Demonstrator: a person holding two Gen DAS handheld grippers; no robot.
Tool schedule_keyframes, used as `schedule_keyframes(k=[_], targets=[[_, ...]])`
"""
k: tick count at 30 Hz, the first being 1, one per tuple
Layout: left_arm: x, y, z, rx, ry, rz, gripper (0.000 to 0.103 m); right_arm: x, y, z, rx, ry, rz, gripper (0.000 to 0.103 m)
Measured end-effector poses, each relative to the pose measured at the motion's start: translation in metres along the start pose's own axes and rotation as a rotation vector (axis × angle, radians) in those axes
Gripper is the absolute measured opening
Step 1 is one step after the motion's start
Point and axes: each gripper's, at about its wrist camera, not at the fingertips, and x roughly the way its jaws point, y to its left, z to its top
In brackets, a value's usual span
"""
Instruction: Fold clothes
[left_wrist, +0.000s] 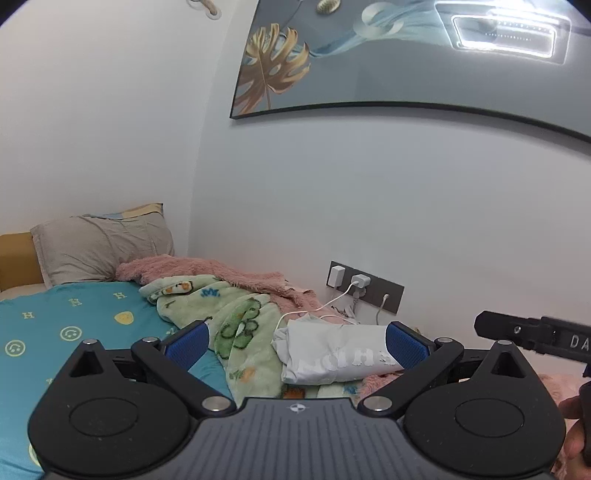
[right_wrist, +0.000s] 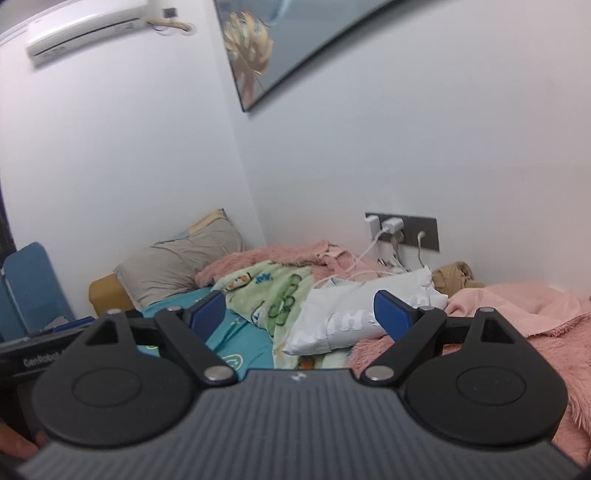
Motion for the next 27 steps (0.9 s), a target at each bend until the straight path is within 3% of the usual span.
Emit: schedule_keyframes(k=[9,15,27], targets=[[-0.039,0.006,-0.026,0.014,-0.032,-0.004,0.103,-0.025,0.025,-0.032,-0.082,-0.06,-0.009,0.089],[-0.037,0.016,-0.043,0.005,-0.054,0.038,0.103,-0.018,0.027,-0.052,-0.092,-0.05,-0.025,0.089],[-0.02,0.014,-0.063,0.034,0.002,0.042,0.103,0.007,0.023,-0.07,-0.078,-0.023,-0.052,0.089]])
